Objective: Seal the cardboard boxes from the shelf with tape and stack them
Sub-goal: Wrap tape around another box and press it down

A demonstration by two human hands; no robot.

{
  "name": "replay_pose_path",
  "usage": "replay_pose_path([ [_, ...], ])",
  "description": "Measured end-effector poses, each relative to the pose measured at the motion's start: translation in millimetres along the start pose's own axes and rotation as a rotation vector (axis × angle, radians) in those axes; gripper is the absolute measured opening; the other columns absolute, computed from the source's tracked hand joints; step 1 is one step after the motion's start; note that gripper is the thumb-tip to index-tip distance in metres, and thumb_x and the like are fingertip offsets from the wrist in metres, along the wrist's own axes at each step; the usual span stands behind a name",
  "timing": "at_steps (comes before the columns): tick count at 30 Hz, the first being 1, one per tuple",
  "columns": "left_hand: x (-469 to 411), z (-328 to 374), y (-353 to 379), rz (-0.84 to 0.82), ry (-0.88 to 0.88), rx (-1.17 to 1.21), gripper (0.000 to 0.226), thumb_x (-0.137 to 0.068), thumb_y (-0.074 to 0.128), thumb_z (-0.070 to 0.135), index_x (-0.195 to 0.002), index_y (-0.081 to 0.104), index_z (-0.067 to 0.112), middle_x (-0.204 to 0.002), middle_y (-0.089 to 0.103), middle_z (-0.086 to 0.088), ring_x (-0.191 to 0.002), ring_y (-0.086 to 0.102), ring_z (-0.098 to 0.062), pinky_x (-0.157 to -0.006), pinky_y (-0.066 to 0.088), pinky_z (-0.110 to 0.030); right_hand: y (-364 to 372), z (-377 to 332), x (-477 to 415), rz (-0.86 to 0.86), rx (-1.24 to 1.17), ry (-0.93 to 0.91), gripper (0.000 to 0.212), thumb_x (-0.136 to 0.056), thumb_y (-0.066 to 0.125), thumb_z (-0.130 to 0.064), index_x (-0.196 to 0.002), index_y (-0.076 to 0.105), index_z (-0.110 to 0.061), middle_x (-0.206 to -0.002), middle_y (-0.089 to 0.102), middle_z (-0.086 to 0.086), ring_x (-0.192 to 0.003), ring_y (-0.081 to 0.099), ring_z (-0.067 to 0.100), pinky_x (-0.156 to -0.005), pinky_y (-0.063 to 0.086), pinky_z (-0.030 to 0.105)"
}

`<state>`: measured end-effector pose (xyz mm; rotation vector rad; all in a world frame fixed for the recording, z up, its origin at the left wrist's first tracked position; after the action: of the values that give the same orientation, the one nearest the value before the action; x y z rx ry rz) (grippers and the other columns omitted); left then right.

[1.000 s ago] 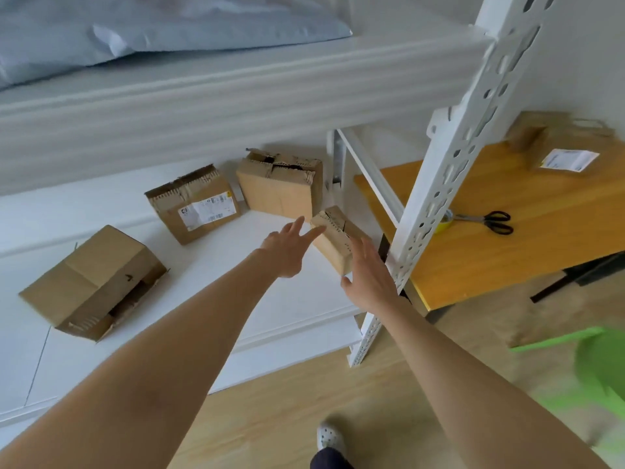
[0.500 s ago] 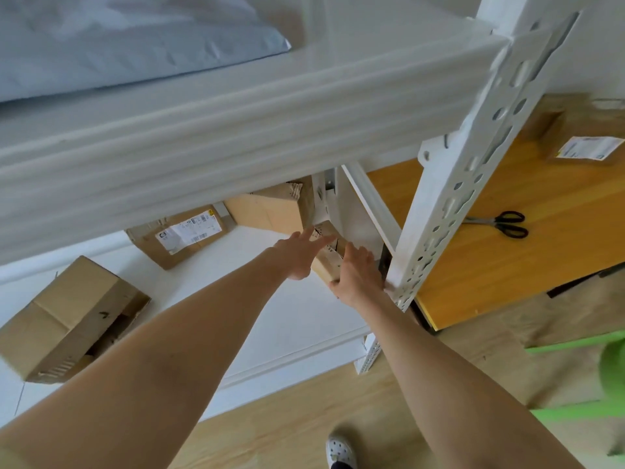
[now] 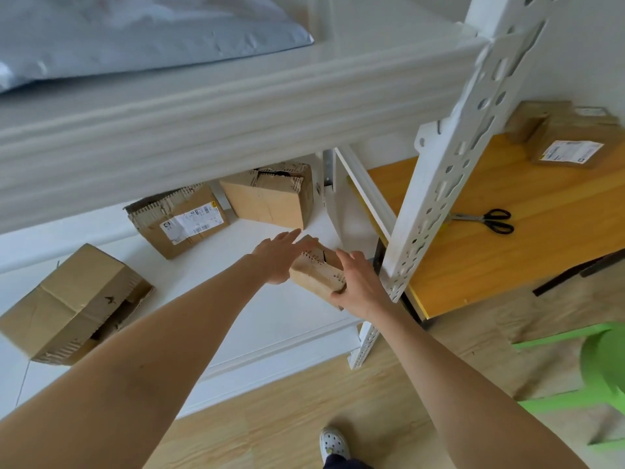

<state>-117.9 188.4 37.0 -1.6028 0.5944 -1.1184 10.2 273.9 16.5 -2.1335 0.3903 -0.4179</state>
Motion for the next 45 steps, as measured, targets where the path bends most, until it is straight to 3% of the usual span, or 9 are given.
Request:
replay_pose_path([
  [5, 40, 5, 20, 0.009, 0.049, 0.115, 0.091, -0.086, 0.069, 0.019, -0.151, 0.007, 0.037, -0.156, 0.020, -0.002, -0.136, 0.036, -0.028, -0.102, 0.043, -0.043, 0, -8, 43, -0.055, -0.108, -0.066, 0.083, -0.081, 0.075, -0.022, -0.150, 0.028, -0.019, -0.138, 0.036, 0.006, -0.126, 0.043, 0.023, -0.100, 0.042, 0.030],
  [8, 63, 18, 31, 0.023, 0.074, 0.206, 0.091, -0.085, 0.070, 0.022, -0.149, 0.008, 0.037, -0.132, 0.047, -0.004, -0.118, 0.051, -0.027, -0.093, 0.047, -0.041, 1, -10, 74, -0.055, -0.162, -0.069, 0.080, -0.081, 0.076, -0.019, -0.148, 0.034, -0.021, -0.138, 0.038, 0.003, -0.126, 0.044, 0.018, -0.101, 0.044, 0.031],
  [11, 83, 36, 48, 0.001, 0.095, 0.235, 0.090, -0.083, 0.071, 0.024, -0.149, 0.011, 0.036, -0.123, 0.055, -0.004, -0.114, 0.052, -0.026, -0.093, 0.046, -0.041, 7, -7, 110, -0.077, -0.169, -0.053, 0.077, -0.080, 0.076, -0.017, -0.146, 0.036, -0.023, -0.137, 0.041, 0.000, -0.126, 0.044, 0.014, -0.104, 0.040, 0.030],
  [18, 109, 112, 68, 0.013, 0.249, 0.385, 0.080, -0.068, 0.080, 0.017, -0.132, 0.034, 0.029, -0.119, 0.048, 0.002, -0.101, 0.054, -0.021, -0.084, 0.051, -0.037, 7, 28, 192, -0.042, -0.099, 0.024, 0.081, -0.078, 0.078, -0.019, -0.147, 0.036, -0.020, -0.141, 0.039, 0.000, -0.131, 0.038, 0.014, -0.110, 0.036, 0.034],
  [25, 86, 211, 44, 0.082, 0.389, 0.375, 0.080, -0.063, 0.079, 0.017, -0.130, 0.036, 0.024, -0.117, 0.047, 0.004, -0.093, 0.054, -0.018, -0.073, 0.051, -0.029, -39, 104, 240, 0.030, -0.037, 0.174, 0.086, -0.079, 0.075, -0.021, -0.151, 0.029, -0.024, -0.148, 0.032, -0.004, -0.135, 0.033, 0.014, -0.110, 0.038, 0.039],
  [35, -28, 316, -7, 0.127, 0.297, 0.456, 0.082, -0.062, 0.080, 0.019, -0.130, 0.035, 0.020, -0.115, 0.045, -0.002, -0.091, 0.049, -0.019, -0.071, 0.045, -0.032, -138, 240, 203, 0.105, 0.032, 0.189, 0.080, -0.085, 0.067, -0.013, -0.152, 0.026, -0.028, -0.161, 0.011, -0.006, -0.148, 0.014, 0.016, -0.114, 0.034, 0.040],
  [40, -91, 362, -29, 0.104, 0.176, 0.523, 0.086, -0.064, 0.082, 0.023, -0.134, 0.033, 0.016, -0.117, 0.043, -0.004, -0.091, 0.043, -0.017, -0.070, 0.038, -0.029, -190, 308, 169, 0.081, 0.078, 0.105, 0.075, -0.094, 0.058, -0.011, -0.154, 0.020, -0.033, -0.163, 0.002, -0.010, -0.149, 0.013, 0.014, -0.102, 0.046, 0.036],
  [42, -114, 370, -42, 0.115, 0.123, 0.529, 0.085, -0.064, 0.082, 0.024, -0.134, 0.033, 0.017, -0.118, 0.042, -0.004, -0.091, 0.043, -0.017, -0.071, 0.039, -0.030, -206, 327, 149, 0.065, 0.059, 0.063, 0.073, -0.096, 0.055, -0.009, -0.155, 0.017, -0.033, -0.163, 0.000, -0.009, -0.144, 0.027, 0.016, -0.084, 0.051, 0.027],
  [45, -149, 372, -57, 0.121, 0.048, 0.538, 0.082, -0.065, 0.082, 0.026, -0.132, 0.034, 0.018, -0.115, 0.042, -0.003, -0.091, 0.046, -0.019, -0.071, 0.043, -0.032, -219, 354, 111, 0.029, 0.053, 0.034, 0.073, -0.098, 0.051, -0.008, -0.155, 0.012, -0.033, -0.164, -0.003, -0.008, -0.112, 0.053, 0.017, -0.054, 0.036, 0.010],
])
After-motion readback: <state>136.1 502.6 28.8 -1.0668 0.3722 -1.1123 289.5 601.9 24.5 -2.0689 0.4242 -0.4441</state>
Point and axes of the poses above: each hand's wrist, its own x-axis away from the middle knuckle, its own y-axis out of the palm, z = x × y, the point moved 7 cm from there along -x, towards the middle knuckle
